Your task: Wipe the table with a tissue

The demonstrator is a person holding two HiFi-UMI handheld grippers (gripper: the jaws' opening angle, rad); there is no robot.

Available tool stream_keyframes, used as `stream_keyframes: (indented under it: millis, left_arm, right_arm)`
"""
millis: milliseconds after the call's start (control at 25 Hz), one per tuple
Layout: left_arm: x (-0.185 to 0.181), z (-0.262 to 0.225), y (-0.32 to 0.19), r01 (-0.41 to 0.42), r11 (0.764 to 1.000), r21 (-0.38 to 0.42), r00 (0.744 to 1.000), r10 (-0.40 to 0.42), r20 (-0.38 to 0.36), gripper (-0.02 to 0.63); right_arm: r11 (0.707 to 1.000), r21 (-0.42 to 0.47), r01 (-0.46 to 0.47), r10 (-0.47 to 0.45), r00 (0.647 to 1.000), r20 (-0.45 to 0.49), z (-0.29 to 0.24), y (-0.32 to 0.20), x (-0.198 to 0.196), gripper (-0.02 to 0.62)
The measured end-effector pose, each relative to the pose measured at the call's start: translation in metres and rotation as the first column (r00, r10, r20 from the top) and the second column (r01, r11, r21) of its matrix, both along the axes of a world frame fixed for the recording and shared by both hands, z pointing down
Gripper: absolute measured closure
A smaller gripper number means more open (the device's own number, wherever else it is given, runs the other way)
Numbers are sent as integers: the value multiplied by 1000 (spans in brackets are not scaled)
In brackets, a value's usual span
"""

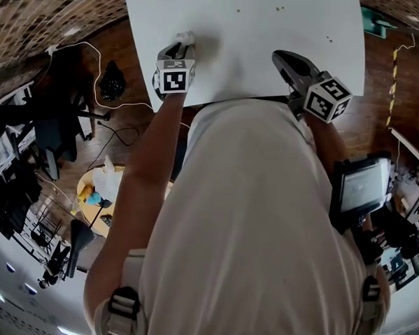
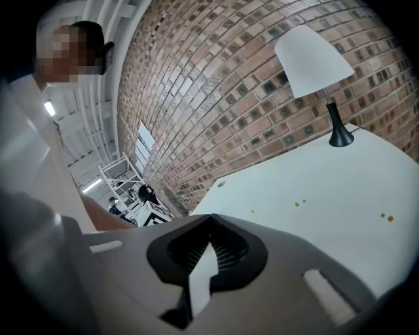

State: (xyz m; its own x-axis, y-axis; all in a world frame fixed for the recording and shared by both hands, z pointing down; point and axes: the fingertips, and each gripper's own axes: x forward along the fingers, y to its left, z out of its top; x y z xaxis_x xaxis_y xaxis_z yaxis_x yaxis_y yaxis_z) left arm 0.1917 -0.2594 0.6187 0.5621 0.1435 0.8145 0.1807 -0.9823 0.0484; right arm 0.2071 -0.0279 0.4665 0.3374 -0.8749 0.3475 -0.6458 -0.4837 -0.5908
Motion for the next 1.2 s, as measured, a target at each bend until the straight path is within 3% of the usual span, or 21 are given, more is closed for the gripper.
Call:
stream_keyframes:
  millis: [280, 480, 640, 760, 960, 1080, 1200]
  left_arm:
    - [5, 3, 7, -125, 991, 38, 991, 126, -48, 510]
    - [6, 6, 18, -282, 957, 65, 955, 287, -78, 535]
    - [4, 7, 21, -340, 940, -12, 939, 339, -56, 535]
    - [1, 5, 30, -396, 914, -86, 918, 395, -35, 535]
    - [-14, 4, 48, -420, 891, -173, 904, 428, 10, 531]
    - [-27, -1, 58, -375, 905, -201, 925, 381, -11, 531]
    - [-25, -19, 35, -187, 952, -241, 980, 165, -109, 529]
  right_arm:
    - [1000, -22, -12, 12, 1000, 2, 0, -13, -4, 588]
    - [999, -43, -13, 13, 1000, 3, 1, -24, -10, 588]
    - [998, -51, -23, 23, 1000, 1, 1, -32, -17, 588]
    - [997, -64, -45, 45, 999, 2, 5, -33, -23, 588]
    - [993, -72, -89, 89, 996, 4, 9, -32, -27, 588]
    - [991, -55, -122, 123, 992, 12, 8, -26, -25, 588]
    - [989, -35, -141, 142, 990, 17, 8, -20, -18, 588]
